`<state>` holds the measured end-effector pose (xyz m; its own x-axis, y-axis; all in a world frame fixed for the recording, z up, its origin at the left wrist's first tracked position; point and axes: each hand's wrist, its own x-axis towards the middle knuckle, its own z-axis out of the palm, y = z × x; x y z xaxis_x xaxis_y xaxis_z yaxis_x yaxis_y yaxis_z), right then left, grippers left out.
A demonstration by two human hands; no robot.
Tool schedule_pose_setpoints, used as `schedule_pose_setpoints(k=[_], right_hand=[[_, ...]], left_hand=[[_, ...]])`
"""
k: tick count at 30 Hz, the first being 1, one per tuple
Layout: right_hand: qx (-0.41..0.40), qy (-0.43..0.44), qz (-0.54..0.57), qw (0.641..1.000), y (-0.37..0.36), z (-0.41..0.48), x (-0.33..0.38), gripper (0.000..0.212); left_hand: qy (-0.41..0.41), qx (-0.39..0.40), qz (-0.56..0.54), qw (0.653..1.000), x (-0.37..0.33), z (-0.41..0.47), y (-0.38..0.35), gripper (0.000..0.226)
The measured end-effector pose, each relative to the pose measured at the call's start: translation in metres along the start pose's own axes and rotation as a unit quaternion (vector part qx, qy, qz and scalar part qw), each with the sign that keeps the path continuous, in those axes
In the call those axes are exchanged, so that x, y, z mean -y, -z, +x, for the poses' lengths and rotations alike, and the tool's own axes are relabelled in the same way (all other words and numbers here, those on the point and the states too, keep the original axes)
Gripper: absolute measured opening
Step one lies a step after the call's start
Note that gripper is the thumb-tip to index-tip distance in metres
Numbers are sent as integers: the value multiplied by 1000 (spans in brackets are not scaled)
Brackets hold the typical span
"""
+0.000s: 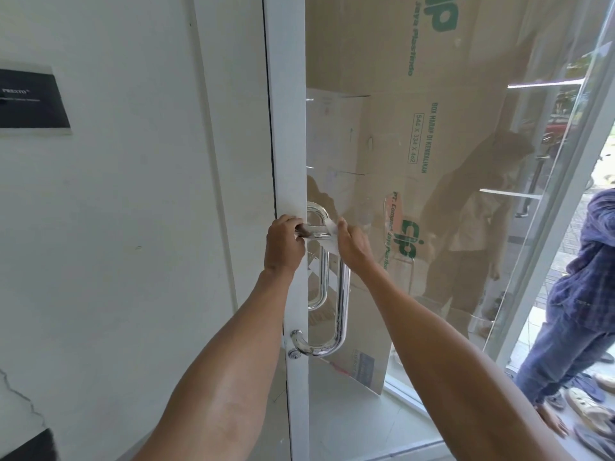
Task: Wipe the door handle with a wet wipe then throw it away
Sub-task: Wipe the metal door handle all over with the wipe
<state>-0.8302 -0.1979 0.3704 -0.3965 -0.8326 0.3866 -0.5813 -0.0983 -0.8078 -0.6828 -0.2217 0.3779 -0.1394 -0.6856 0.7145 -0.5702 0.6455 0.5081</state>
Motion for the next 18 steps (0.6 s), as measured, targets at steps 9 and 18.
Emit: schedule_pose_setpoints(k=[9,18], right_hand=[[-18,31,-61,998,0,-5,16,27],[5,113,-136,984,-9,-16,25,31]], left_hand=[[-6,13,1,1000,0,-1,0,41],[-35,77,64,994,-4,-9,9,46]])
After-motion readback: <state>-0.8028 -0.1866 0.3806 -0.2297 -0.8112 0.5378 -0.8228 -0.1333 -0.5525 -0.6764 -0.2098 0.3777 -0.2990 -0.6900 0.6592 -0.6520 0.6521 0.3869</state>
